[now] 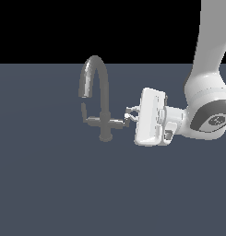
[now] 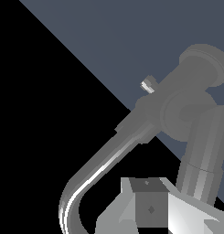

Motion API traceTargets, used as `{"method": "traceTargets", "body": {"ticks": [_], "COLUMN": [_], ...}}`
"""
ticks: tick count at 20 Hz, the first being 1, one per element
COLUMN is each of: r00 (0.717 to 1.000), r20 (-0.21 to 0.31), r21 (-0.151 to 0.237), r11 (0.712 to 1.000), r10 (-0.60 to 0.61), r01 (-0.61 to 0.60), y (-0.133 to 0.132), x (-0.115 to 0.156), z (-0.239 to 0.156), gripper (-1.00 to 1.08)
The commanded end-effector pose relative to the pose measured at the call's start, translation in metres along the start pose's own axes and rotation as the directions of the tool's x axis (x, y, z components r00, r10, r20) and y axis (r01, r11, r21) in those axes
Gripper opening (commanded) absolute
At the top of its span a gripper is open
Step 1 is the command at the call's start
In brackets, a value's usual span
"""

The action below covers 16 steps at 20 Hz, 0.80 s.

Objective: Turn on the faucet by rotating a designated handle.

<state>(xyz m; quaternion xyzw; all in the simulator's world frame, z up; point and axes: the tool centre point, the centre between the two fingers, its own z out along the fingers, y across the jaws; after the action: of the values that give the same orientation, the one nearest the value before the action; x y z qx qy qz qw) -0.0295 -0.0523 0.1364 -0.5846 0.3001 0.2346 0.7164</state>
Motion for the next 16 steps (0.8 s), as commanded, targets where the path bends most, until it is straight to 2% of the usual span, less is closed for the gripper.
{"method": "traceTargets", "body": {"ticks": [1, 7, 8, 9, 16], "r00": [1.000, 1.000, 1.000, 1.000, 1.000], "r20": [0.010, 0.013, 0.013, 0.008, 0.012], "r21": [0.000, 0.000, 0.000, -0.001, 0.000], "r11": [1.000, 1.000, 1.000, 1.000, 1.000], "r10": [0.013, 0.012, 0.012, -0.016, 0.004], "r01": [-0.013, -0.012, -0.012, 0.016, -0.004], "y": [0.014, 0.035, 0.035, 0.020, 0.063], "x": [-0.008, -0.019, -0.019, -0.016, -0.003], "z": [0.000, 0.001, 0.001, 0.001, -0.003], "gripper": [-1.00, -1.00, -1.00, -1.00, -1.00]}}
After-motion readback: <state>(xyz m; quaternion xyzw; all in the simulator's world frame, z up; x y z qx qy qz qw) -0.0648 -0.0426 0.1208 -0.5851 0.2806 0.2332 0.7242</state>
